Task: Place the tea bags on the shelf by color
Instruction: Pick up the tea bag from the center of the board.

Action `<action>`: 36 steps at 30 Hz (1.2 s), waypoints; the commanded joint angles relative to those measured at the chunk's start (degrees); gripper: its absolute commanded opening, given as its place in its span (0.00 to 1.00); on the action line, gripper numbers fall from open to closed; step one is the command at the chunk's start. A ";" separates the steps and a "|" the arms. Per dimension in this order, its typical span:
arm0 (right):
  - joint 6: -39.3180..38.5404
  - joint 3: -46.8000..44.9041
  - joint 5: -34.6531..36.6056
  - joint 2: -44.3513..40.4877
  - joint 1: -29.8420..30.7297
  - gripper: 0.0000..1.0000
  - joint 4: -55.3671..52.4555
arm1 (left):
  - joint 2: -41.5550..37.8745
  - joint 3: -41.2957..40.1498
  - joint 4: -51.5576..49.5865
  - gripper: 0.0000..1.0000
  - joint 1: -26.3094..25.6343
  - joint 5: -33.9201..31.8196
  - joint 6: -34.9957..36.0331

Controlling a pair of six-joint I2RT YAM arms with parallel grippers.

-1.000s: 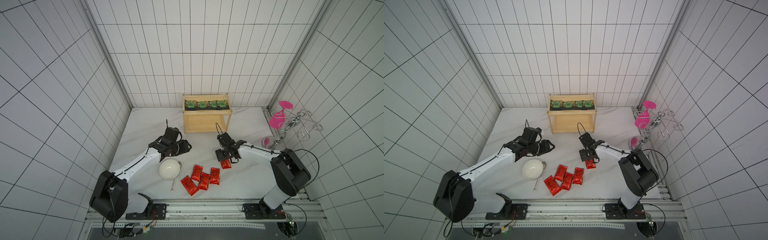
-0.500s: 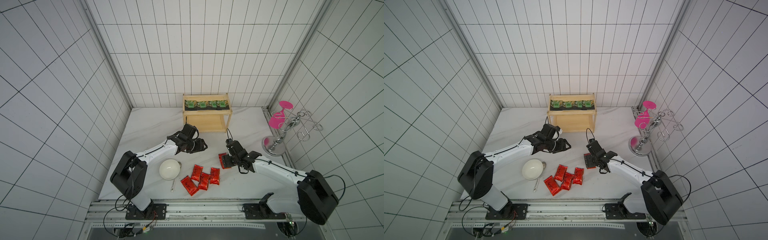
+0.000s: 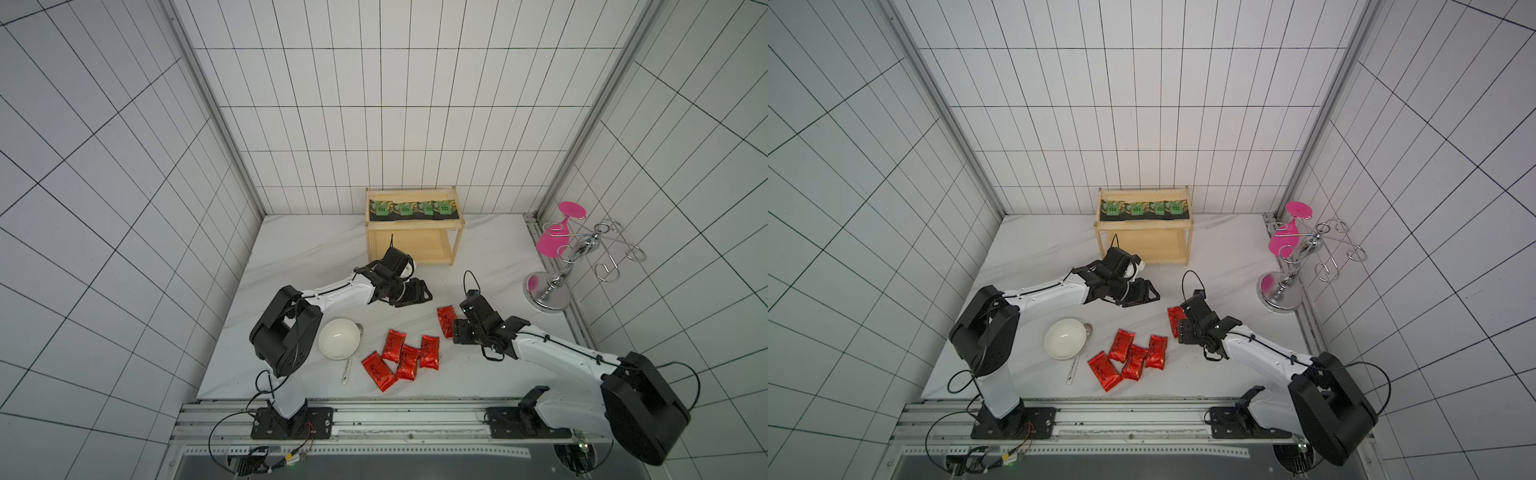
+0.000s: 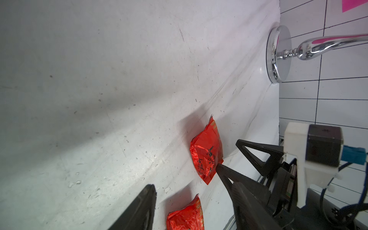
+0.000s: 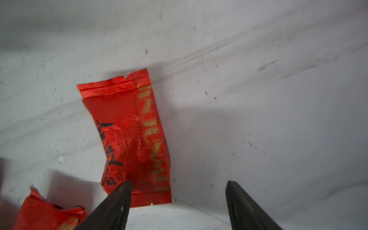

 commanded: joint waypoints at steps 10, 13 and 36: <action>5.98 -4.54 -7.64 -5.54 -7.01 0.65 6.04 | 8.05 4.60 4.41 0.66 -2.18 4.89 6.16; 7.89 -6.39 -12.42 -6.66 -7.82 0.61 9.52 | 11.13 8.24 3.23 0.66 -2.02 5.61 9.13; 8.18 -9.36 -19.92 -12.46 -13.82 0.52 9.80 | 21.63 16.36 -4.56 0.39 -3.41 8.03 15.25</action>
